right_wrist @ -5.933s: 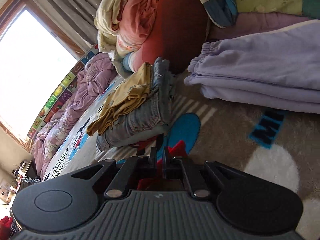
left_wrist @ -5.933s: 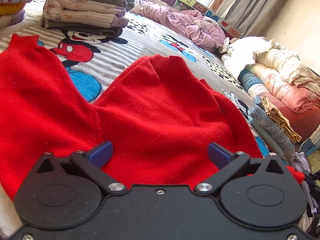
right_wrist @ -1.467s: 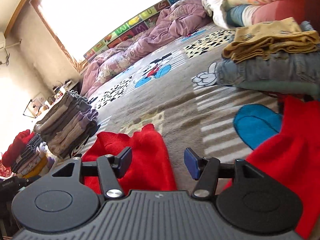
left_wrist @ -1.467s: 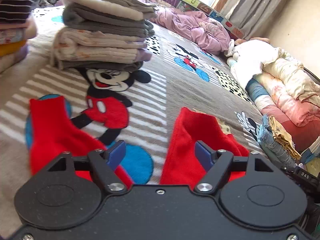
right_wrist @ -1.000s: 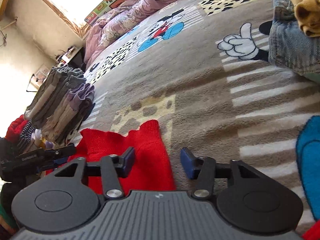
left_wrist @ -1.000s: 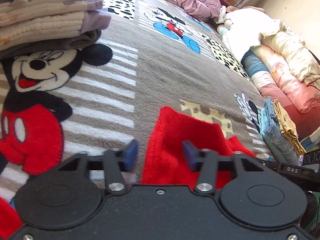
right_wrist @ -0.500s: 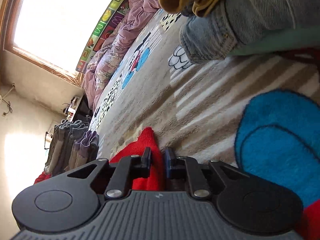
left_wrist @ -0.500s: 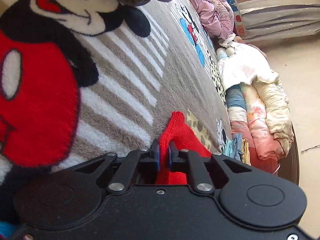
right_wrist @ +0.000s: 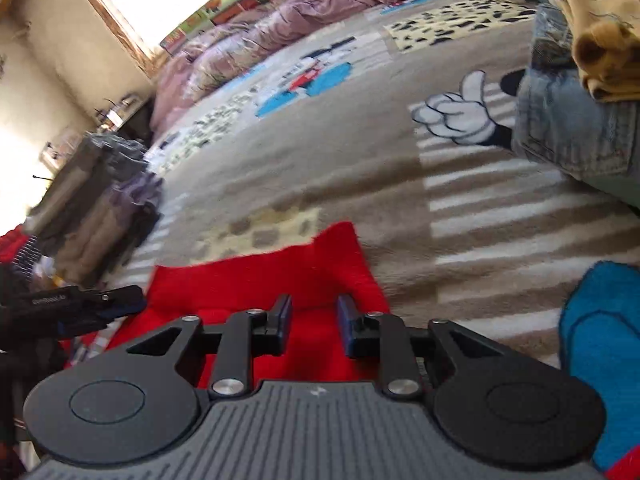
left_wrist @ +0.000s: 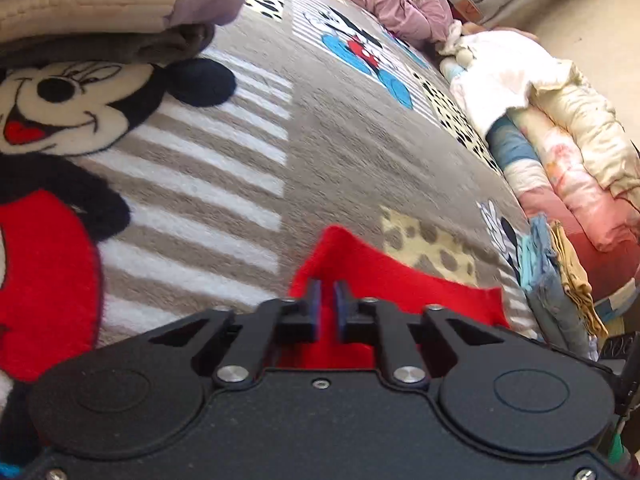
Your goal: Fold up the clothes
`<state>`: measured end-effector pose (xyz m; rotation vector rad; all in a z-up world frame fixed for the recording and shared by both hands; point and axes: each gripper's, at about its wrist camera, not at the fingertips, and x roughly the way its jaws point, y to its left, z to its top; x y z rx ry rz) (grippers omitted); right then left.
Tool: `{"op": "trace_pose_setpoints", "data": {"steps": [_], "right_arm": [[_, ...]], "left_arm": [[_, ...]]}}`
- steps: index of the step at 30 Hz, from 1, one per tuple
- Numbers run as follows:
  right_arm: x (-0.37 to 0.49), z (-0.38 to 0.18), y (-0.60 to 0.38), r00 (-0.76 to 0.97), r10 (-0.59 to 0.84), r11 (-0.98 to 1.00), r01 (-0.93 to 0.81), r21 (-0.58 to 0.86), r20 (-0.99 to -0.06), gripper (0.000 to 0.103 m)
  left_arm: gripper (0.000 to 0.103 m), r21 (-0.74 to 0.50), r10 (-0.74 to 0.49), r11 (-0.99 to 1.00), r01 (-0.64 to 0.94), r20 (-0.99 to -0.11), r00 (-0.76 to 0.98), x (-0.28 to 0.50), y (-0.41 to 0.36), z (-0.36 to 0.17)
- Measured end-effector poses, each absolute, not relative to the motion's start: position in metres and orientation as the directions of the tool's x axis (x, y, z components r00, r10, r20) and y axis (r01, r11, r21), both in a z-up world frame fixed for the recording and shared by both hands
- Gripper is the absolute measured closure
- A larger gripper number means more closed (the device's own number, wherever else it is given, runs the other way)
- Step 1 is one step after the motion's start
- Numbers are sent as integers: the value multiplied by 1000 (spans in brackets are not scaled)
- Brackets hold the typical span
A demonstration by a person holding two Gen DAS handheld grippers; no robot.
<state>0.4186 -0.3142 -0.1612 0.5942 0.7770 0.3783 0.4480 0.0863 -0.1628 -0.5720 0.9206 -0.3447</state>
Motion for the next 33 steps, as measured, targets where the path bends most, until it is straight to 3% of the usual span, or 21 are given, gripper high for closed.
{"op": "trace_pose_setpoints", "data": {"steps": [3, 6, 10, 11, 13, 14, 15, 17, 18, 19, 20, 24, 25, 27, 28, 29, 33], "right_arm": [[416, -177, -324, 663, 472, 793, -32, 609, -581, 103], [406, -170, -325, 666, 443, 835, -64, 546, -601, 103], [382, -143, -326, 712, 437, 839, -102, 534, -550, 89], [377, -136, -326, 716, 456, 826, -119, 551, -529, 89], [369, -134, -320, 697, 491, 808, -140, 572, -523, 85], [368, -139, -317, 682, 482, 821, -132, 556, -550, 84], [371, -150, -314, 652, 444, 852, -97, 514, -614, 82], [367, -168, -320, 653, 415, 857, -47, 513, -634, 100], [360, -164, -326, 660, 419, 843, -28, 537, -623, 100], [353, -160, -331, 669, 422, 829, -11, 560, -612, 91], [340, -150, -332, 697, 412, 838, -37, 545, -587, 89], [296, -128, -323, 732, 453, 833, -144, 535, -508, 87], [288, -129, -317, 727, 452, 846, -166, 506, -517, 87], [280, -143, -304, 686, 363, 916, -141, 375, -630, 84], [279, -153, -300, 658, 320, 938, -122, 324, -682, 88], [271, -156, -307, 682, 326, 929, -102, 356, -655, 89], [237, -130, -312, 755, 315, 920, -94, 381, -575, 84]], "left_arm": [[95, -584, -493, 810, 51, -632, 598, 440, 97, -157], [82, -561, -489, 822, 96, -609, 625, 416, 101, -142], [82, -559, -521, 813, 167, -568, 637, 380, 102, -124], [79, -571, -543, 799, 187, -552, 633, 373, 100, -123], [64, -575, -541, 802, 164, -580, 610, 370, 95, -131], [62, -545, -503, 829, 121, -633, 589, 373, 91, -141], [78, -523, -465, 849, 72, -677, 570, 378, 91, -152], [83, -535, -454, 844, 47, -664, 594, 369, 96, -142], [75, -517, -448, 853, 75, -649, 615, 360, 94, -130], [68, -497, -450, 860, 114, -635, 628, 351, 90, -119], [64, -477, -454, 866, 151, -620, 640, 341, 87, -109], [59, -408, -475, 875, 260, -626, 618, 302, 61, -97], [57, -359, -450, 892, 274, -661, 600, 297, 51, -102], [54, -255, -390, 918, 304, -726, 567, 288, 30, -113], [54, -168, -319, 939, 301, -754, 575, 282, 20, -116], [54, -86, -253, 950, 300, -772, 583, 276, 10, -119], [49, -166, -373, 915, 369, -700, 609, 243, -11, -100]]}}
